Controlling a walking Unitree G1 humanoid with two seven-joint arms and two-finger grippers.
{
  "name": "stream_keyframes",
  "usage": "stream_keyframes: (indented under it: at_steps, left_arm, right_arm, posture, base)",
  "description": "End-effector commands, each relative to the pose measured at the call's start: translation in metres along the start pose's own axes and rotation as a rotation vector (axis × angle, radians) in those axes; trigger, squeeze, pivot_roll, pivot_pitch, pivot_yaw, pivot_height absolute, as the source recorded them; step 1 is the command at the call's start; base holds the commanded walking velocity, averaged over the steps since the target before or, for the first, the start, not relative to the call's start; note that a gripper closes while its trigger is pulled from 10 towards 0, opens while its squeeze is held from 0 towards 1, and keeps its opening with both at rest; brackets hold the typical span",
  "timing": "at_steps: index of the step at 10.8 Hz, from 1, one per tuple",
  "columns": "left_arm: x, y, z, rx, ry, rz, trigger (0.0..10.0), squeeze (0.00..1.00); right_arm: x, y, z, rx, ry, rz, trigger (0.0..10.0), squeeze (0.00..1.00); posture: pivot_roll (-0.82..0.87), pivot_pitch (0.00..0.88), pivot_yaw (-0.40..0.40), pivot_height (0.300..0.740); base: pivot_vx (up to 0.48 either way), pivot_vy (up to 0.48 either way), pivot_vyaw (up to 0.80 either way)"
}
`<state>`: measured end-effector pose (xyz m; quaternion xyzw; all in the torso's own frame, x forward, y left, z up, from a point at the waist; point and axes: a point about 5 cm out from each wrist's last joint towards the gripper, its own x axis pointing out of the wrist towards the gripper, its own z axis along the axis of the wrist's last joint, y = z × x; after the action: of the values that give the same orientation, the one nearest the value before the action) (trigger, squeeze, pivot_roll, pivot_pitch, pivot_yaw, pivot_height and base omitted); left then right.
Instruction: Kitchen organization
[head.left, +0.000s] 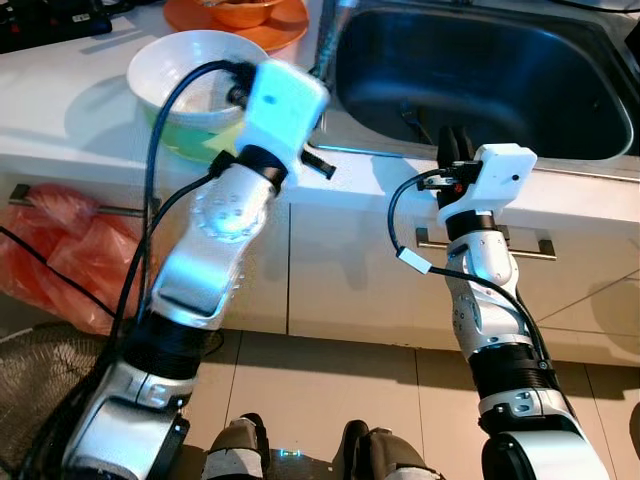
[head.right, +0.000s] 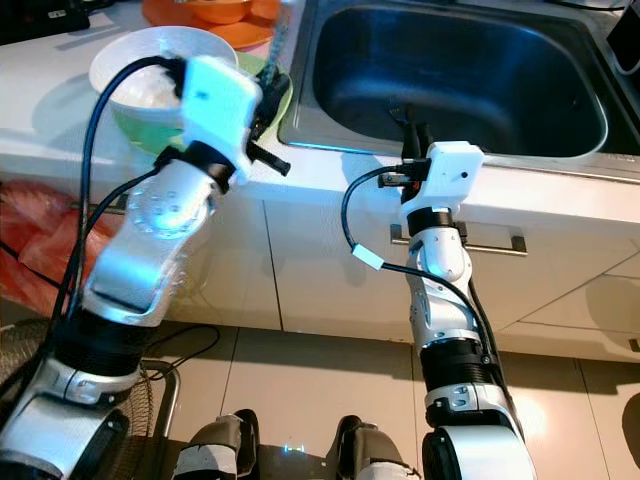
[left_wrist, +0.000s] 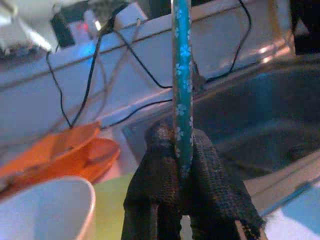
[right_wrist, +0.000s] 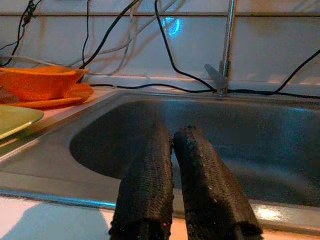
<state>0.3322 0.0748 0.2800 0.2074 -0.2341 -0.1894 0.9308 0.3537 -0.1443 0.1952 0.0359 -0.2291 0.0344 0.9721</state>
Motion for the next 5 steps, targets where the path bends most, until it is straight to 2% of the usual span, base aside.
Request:
stream_keyframes:
  at_steps: [1,3,5]
  left_arm:
    - [0.003,-0.008,0.001,0.064,-0.009,-0.020,10.0,0.00]
    - [0.005,-0.026,-0.007,0.187,0.008,-0.083,10.0,0.00]
    - [0.007,-0.037,-0.012,0.230,0.018,-0.103,10.0,0.00]
  right_arm:
    - [0.004,-0.006,0.004,-0.002,-0.002,-0.021,10.0,0.00]
    - [0.008,-0.010,0.011,0.032,-0.012,-0.041,10.0,0.00]
    - [0.011,-0.014,0.015,0.035,-0.011,-0.050,10.0,0.00]
  posture:
    - [0.15,0.194,-0.040,0.740]
    - [0.15,0.202,-0.042,0.740]
    - [0.15,0.212,-0.043,0.740]
  base:
    - [0.000,0.000,0.00]
    - [0.000,0.000,0.00]
    - [0.000,0.000,0.00]
